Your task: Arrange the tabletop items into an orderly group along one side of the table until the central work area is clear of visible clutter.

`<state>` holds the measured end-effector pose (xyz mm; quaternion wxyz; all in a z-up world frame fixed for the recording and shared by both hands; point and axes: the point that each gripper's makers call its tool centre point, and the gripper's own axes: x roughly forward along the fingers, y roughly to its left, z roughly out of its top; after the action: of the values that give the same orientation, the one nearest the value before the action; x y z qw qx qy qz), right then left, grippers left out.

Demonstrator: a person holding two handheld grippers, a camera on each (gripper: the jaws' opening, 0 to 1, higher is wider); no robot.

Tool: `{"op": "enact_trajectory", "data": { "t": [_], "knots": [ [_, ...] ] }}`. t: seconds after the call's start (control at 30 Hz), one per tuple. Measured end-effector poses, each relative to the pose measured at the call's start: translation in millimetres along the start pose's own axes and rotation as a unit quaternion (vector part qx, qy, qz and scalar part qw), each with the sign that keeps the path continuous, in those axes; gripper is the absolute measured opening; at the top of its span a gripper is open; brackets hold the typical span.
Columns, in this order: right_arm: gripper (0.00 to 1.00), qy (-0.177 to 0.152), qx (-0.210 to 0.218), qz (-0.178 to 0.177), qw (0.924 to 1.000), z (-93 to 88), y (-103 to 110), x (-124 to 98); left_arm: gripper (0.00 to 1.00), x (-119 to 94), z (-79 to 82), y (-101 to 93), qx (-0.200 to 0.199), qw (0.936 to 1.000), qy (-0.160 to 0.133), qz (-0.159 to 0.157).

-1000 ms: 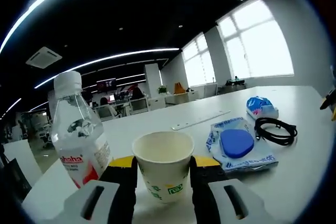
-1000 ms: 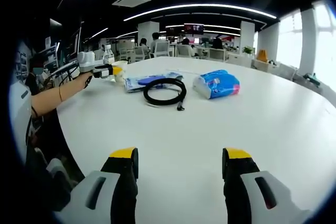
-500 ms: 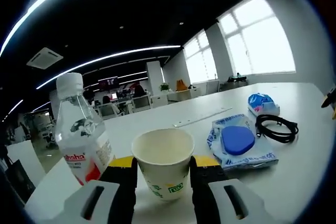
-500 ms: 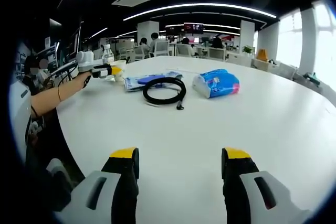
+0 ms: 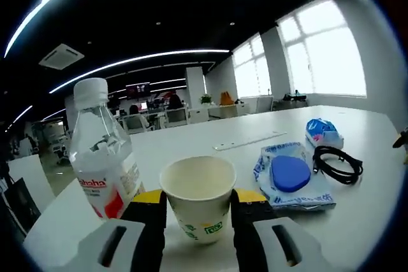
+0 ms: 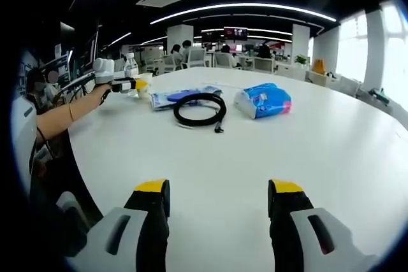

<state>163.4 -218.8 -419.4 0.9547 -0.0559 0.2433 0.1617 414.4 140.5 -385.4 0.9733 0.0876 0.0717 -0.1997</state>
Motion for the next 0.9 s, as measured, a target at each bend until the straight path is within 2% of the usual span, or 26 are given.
{"op": "enact_trajectory", "data": {
  "t": [0.23, 0.33, 0.43, 0.57, 0.9],
  "knots": [
    [0.60, -0.003, 0.001, 0.001, 1.0000, 0.7, 1, -1, 0.39, -1, -5.7, 0.6, 0.006, 0.9999, 0.011, -0.001],
    [0.60, -0.005, 0.001, 0.001, 1.0000, 0.3, 1, -1, 0.38, -1, -20.4, -1.4, 0.028, 0.9985, 0.046, -0.009],
    [0.60, -0.004, 0.002, 0.000, 1.0000, -0.2, 0, -1, 0.37, -2, -21.6, -4.5, 0.009, 0.9993, 0.033, -0.014],
    [0.60, -0.006, 0.002, 0.000, 1.0000, 0.9, 0, -2, 0.38, -3, -23.8, -5.2, 0.017, 0.9987, 0.044, -0.017],
    [0.61, -0.008, 0.007, 0.001, 0.9999, 0.6, 0, -2, 0.39, -5, -20.3, -6.0, 0.014, 0.9989, 0.043, -0.016]
  ]
}}
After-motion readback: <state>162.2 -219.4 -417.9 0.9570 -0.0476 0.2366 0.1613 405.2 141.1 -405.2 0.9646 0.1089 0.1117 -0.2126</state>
